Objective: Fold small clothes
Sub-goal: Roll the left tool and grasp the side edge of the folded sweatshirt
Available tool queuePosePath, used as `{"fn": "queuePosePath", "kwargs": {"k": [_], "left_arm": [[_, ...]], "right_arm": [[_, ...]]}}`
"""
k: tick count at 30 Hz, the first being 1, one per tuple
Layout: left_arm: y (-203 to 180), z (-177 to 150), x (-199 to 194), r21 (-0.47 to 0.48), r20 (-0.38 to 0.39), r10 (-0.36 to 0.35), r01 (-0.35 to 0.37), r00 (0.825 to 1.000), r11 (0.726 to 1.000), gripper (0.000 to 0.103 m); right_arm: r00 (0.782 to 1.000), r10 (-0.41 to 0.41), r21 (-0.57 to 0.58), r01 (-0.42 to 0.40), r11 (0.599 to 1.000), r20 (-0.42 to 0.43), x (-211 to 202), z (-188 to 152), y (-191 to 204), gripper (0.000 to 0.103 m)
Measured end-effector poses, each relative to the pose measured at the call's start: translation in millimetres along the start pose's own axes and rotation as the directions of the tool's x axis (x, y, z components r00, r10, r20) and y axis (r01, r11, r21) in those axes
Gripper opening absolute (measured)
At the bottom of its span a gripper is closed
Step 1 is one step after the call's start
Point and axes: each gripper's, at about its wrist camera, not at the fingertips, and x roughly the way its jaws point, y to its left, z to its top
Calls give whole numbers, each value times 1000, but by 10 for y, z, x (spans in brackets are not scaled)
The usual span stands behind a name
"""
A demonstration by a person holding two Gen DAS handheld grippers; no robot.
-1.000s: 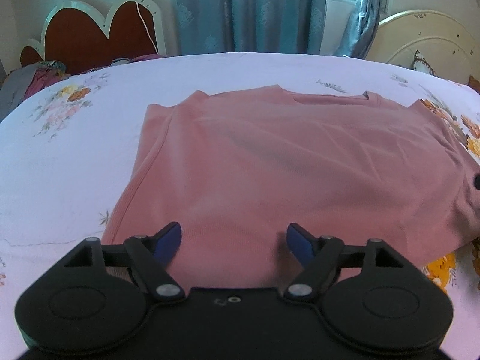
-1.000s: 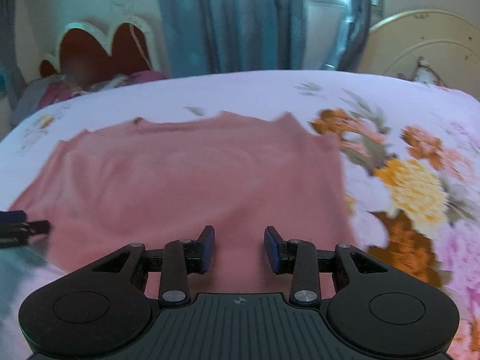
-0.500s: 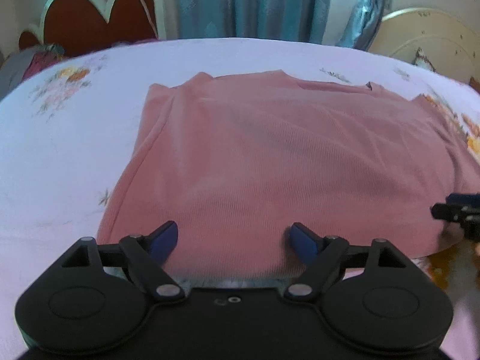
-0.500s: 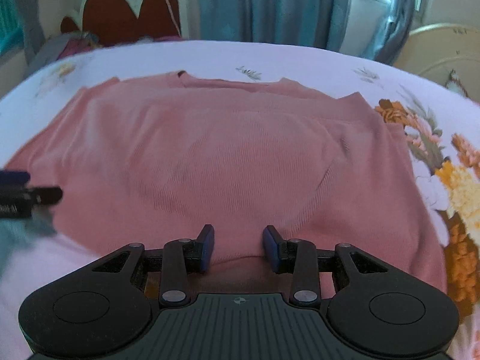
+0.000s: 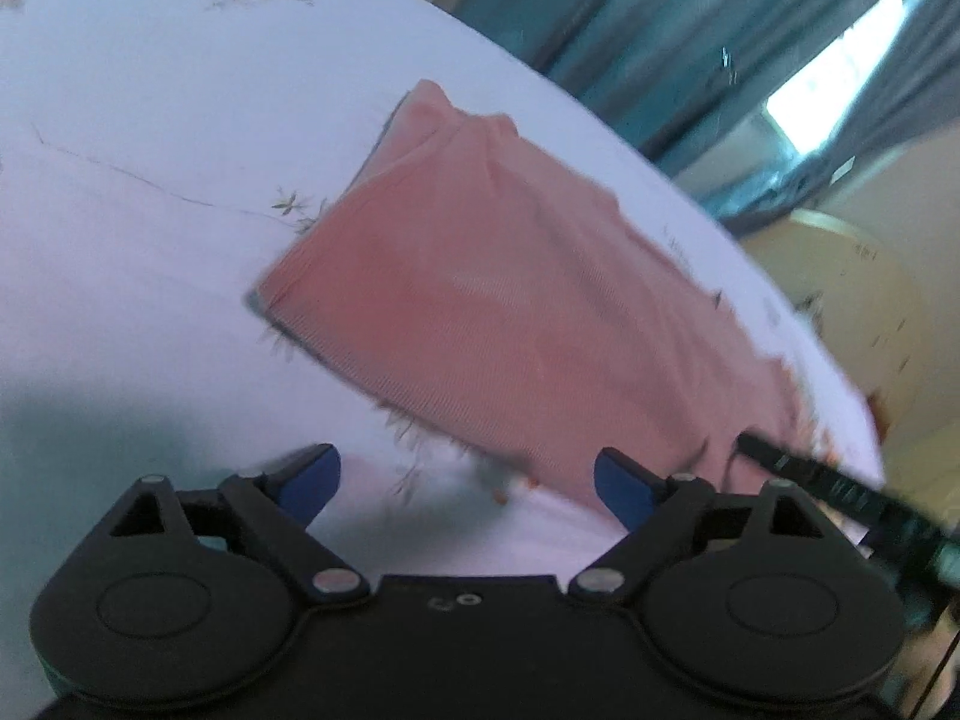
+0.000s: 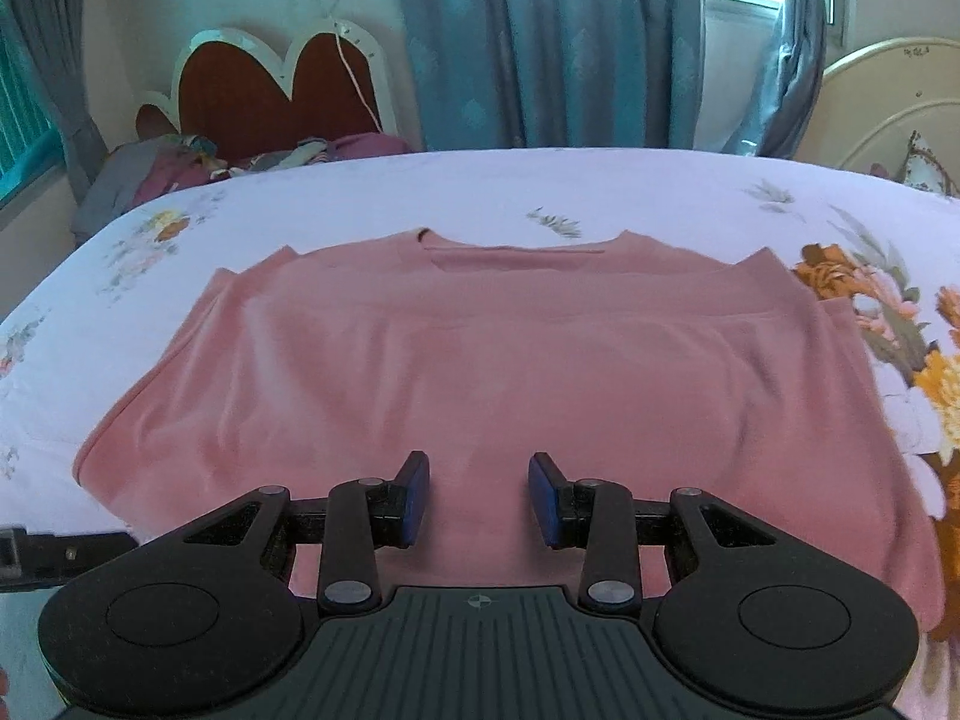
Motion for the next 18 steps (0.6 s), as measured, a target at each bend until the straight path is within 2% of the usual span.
{"fn": "queuePosePath", "kwargs": {"k": [3,7,10,12,13,14,15,18], "left_arm": [[62,67,139,-69,63,-58,62,996,996,94],[141,199,339,-157,156,-123,147,980,976,90],[186,286,428,-176,200,-127,163,972,971,71],[237,323,500,-211,206,-124,168,971,963,46],[268,335,523,-221,211,-122,169,970,960,40],[295,332,537,-229,210,-119,167,970,959,27],[330,331,556,-242,206,-114,164,972,956,18],[366,324,538,-253,205,-109,160,973,954,14]], "right_arm": [[1000,-5,-7,5,1000,-5,89,24,42,37],[999,-35,-14,35,999,5,210,120,71,37],[999,-51,-8,51,999,12,311,188,68,37],[997,-72,-25,72,997,-3,423,179,82,37],[997,-80,-34,79,996,-16,484,157,84,37],[996,-89,-47,88,995,-26,541,124,87,37],[995,-99,-66,98,993,-17,571,94,95,36],[993,-115,-86,113,990,-21,549,107,128,36]]}}
